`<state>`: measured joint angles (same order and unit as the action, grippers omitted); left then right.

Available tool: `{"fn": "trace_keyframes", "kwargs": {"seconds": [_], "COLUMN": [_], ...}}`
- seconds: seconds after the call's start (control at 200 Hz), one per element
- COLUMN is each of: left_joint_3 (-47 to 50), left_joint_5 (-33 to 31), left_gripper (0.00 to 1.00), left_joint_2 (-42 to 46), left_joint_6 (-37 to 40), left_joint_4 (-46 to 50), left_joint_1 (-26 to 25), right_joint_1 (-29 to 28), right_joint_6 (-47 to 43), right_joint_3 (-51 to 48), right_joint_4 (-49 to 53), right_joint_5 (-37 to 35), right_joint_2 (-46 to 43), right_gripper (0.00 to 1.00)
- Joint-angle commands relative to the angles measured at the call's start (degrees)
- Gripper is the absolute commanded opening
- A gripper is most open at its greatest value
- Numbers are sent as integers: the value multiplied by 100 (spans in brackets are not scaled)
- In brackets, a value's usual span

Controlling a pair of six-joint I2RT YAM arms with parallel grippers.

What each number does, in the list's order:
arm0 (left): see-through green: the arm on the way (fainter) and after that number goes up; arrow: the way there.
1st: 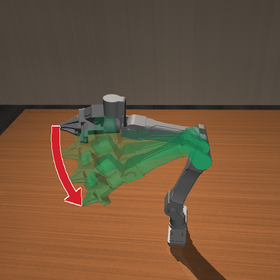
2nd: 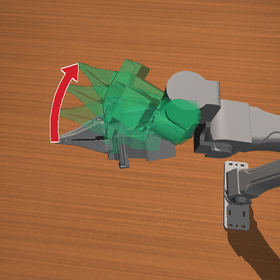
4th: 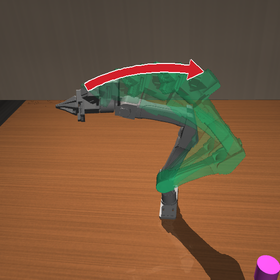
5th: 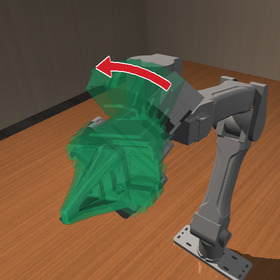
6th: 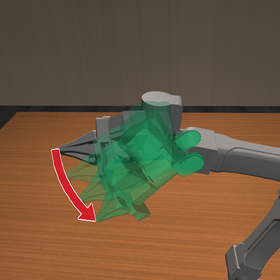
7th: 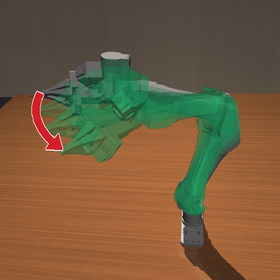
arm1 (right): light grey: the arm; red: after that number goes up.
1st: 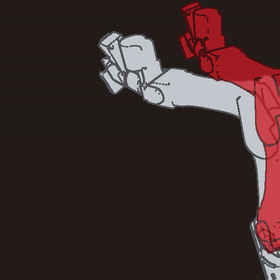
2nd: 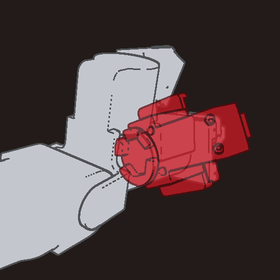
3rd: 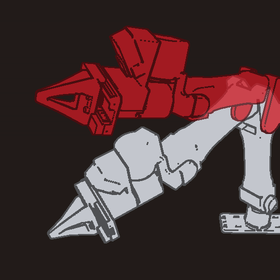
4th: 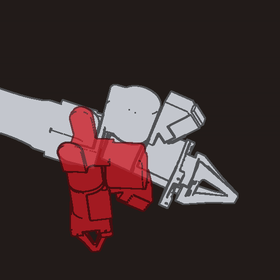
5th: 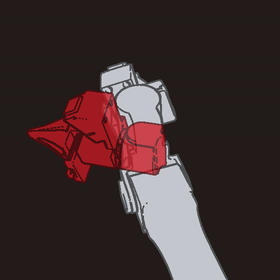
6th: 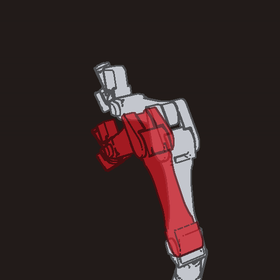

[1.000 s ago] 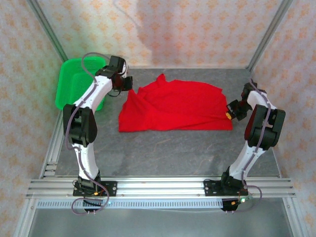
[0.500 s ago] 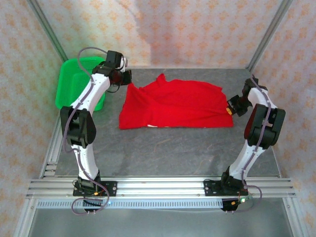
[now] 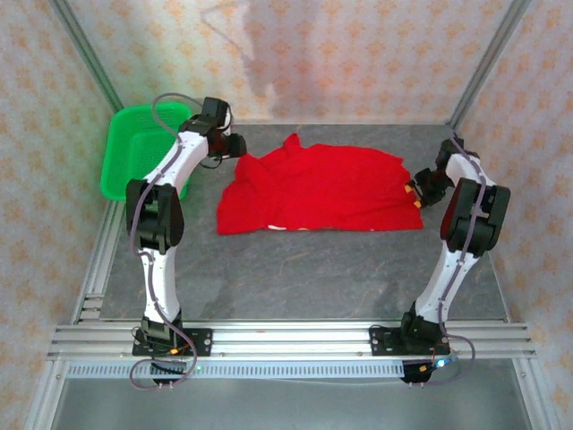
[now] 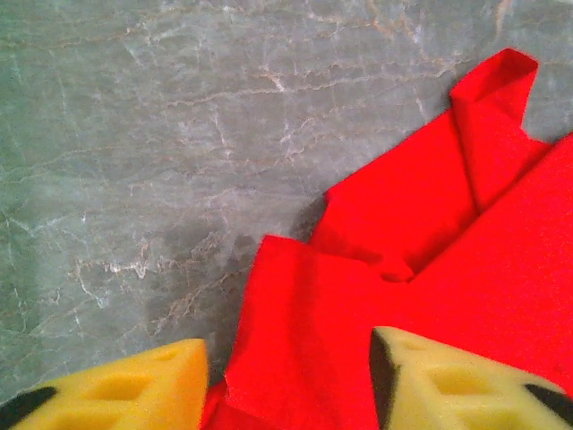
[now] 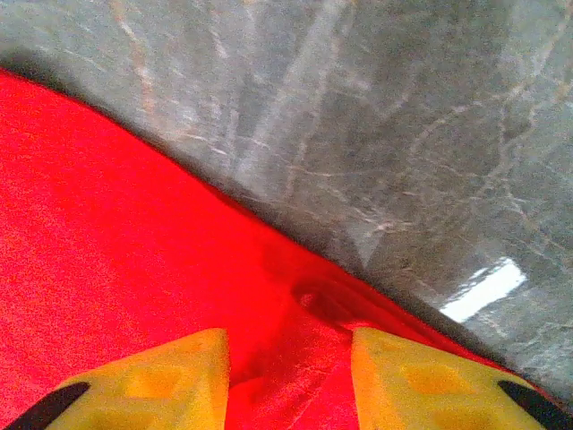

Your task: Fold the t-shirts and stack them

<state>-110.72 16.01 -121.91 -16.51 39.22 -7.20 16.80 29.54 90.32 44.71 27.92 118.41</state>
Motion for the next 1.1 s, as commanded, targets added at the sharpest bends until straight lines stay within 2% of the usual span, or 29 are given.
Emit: {"fn": "trace_keyframes", "kwargs": {"seconds": [0.0,0.1,0.275,0.385,0.465,0.575,0.701,0.911,1.096], "left_joint_3": [-390,204,1941,3321,4000,4627,4885,5034,4999], "left_joint_5": [9,232,286,474,523,765,877,790,543], "left_gripper": [67,74,77,77,76,76,74,70,59], "left_joint_2": [421,1054,2291,2854,3041,3060,2732,2193,1805], "left_joint_6": [-551,-952,-1381,-1665,-1785,-2107,-2341,-2491,-2484], "left_joint_4": [-17,-61,315,-45,-356,-1147,-1633,-2097,-1988], "left_joint_1": [63,69,66,69,69,65,63,62,48], "right_joint_1": [-18,-10,-10,-10,-10,-15,-4,-14,-13], "right_joint_6": [-326,-592,-546,-464,-392,-342,-260,-6,111], "right_joint_3": [67,-360,-1853,-2729,-3156,-3288,-3277,-3115,-2894], "right_joint_4": [39,304,194,-82,-358,-576,-962,-1503,-1588], "right_joint_5": [-116,-151,11,55,187,198,48,15,-208], "right_joint_2": [-710,-1307,-2403,-2952,-3017,-2742,-2362,-1722,-1417], "right_gripper": [60,68,74,76,76,74,72,66,58]}}
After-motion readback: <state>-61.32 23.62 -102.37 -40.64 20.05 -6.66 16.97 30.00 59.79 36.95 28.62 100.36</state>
